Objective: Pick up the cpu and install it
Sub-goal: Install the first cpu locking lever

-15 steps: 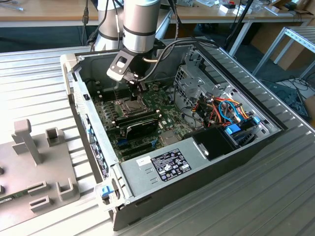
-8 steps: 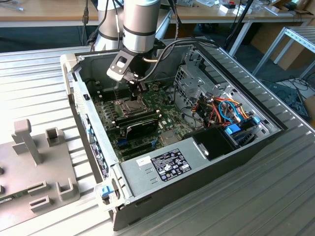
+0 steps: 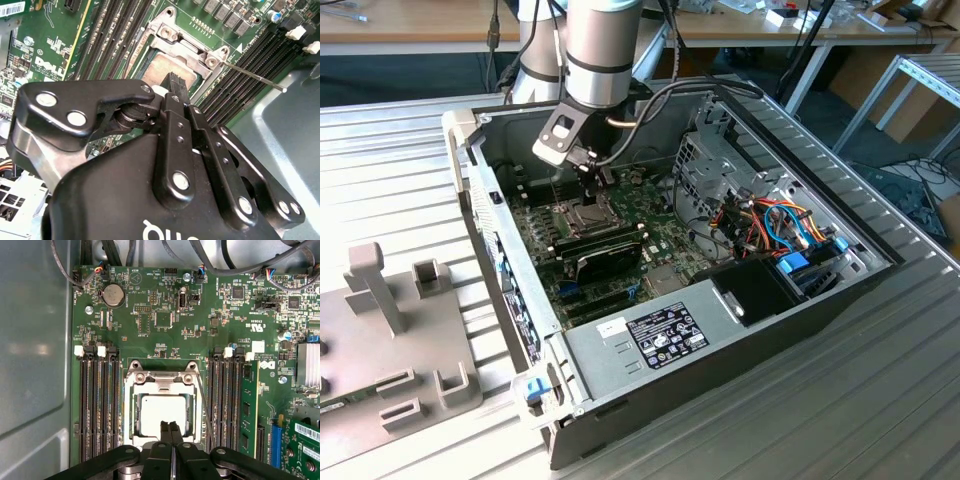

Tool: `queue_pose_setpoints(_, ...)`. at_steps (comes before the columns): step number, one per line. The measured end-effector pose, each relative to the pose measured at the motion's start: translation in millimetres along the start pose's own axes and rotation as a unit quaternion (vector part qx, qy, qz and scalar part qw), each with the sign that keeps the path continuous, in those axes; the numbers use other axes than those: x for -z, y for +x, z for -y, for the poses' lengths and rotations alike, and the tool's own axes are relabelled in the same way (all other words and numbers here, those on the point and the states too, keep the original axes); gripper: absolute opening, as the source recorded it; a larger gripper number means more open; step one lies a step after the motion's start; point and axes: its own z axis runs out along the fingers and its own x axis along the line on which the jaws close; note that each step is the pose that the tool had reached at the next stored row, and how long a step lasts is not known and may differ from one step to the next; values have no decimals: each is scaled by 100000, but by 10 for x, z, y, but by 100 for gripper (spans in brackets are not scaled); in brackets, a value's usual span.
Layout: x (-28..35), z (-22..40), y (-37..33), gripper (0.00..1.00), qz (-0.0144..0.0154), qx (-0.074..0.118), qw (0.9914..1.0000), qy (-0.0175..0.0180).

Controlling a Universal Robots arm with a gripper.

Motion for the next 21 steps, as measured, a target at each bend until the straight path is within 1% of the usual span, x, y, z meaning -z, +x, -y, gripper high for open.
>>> queue_pose_setpoints(14, 0, 9, 0, 11, -1, -20, 100000, 2)
queue_pose_setpoints(21, 2, 103, 1, 11, -1, -1, 100000, 3)
